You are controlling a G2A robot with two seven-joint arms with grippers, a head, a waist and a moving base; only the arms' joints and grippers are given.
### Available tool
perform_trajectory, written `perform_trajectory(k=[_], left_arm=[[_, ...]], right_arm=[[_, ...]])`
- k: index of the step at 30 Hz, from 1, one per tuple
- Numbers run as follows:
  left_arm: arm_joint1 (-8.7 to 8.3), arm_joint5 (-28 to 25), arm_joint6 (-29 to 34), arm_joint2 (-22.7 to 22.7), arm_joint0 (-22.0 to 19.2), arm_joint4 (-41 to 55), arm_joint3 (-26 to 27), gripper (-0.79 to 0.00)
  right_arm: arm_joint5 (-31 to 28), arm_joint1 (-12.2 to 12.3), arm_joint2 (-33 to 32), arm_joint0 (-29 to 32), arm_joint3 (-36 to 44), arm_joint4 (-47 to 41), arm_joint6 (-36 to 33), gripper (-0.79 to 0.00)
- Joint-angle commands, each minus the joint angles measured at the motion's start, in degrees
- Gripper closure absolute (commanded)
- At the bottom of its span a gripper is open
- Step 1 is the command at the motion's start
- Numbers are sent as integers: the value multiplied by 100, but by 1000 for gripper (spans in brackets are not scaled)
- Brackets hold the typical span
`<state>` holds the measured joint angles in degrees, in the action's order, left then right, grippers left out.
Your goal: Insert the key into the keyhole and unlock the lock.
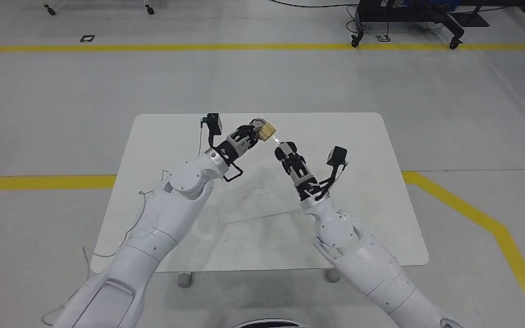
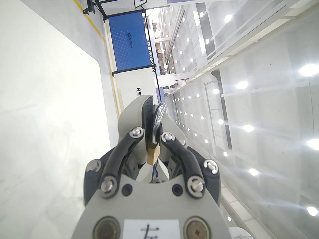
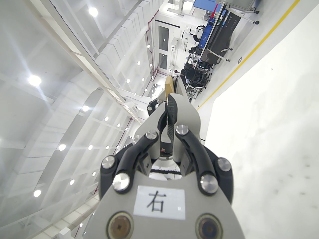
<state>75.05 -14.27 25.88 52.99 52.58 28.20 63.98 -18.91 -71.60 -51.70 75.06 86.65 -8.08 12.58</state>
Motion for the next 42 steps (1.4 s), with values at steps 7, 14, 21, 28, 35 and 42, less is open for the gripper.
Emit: perform_trajectory(k=[7, 14, 21, 28, 35, 42], left_arm=[[35, 53, 58, 61, 28, -91, 17, 0], [62, 85, 125, 116, 50, -156, 28, 0], [89, 123, 168, 161, 55, -239, 19, 0], [114, 141, 229, 206, 56, -314, 6, 0], [138, 141, 284, 263, 67, -335, -10, 0], [159, 199, 378, 321, 69, -315, -31, 0]], right_arm=[[102, -80, -37, 8, -4, 123, -45, 0], [211, -137, -107, 37, 2, 189, -93, 0], [238, -180, -185, 89, 1, 286, -192, 0], [279, -219, -265, 150, 34, 382, -273, 0], [322, -260, -318, 189, 41, 424, -389, 0], [311, -298, -389, 230, 49, 440, -483, 0]])
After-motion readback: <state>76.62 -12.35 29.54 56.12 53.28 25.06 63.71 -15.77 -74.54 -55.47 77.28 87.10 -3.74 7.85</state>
